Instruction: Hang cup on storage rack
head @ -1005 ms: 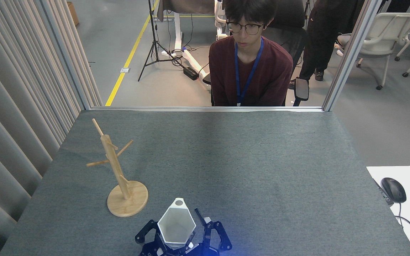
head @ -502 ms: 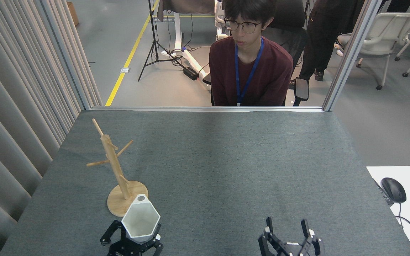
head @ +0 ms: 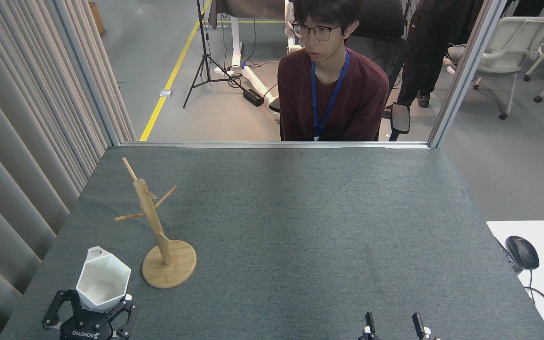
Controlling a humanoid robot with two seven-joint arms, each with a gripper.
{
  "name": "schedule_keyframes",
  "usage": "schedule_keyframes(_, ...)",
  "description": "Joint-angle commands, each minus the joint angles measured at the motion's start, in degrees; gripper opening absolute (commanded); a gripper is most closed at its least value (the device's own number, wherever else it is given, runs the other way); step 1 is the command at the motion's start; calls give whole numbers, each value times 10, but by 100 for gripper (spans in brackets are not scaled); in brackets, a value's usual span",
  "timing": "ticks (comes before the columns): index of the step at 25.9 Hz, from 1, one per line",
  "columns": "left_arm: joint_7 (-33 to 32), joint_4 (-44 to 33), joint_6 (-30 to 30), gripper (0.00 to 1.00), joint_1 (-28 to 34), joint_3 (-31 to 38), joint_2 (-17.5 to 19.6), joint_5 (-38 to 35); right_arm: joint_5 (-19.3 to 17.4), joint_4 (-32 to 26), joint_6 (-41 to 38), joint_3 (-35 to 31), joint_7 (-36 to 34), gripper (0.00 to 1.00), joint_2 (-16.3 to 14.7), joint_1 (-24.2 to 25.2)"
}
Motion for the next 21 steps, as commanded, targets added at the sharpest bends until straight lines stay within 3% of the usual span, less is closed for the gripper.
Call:
schedule_keyframes(1, 0, 3, 19, 24, -29, 7, -11, -93, 19, 2, -1, 2, 1, 99, 4, -2)
schedule_keyframes(6, -1, 26, 19, 25, -80, 11, -18, -117, 21, 2, -1, 3, 1, 99, 5, -2)
schedule_keyframes(21, -1, 71, 20, 26, -133, 53, -26, -148, 21, 8, -1, 3, -1, 99, 3, -5)
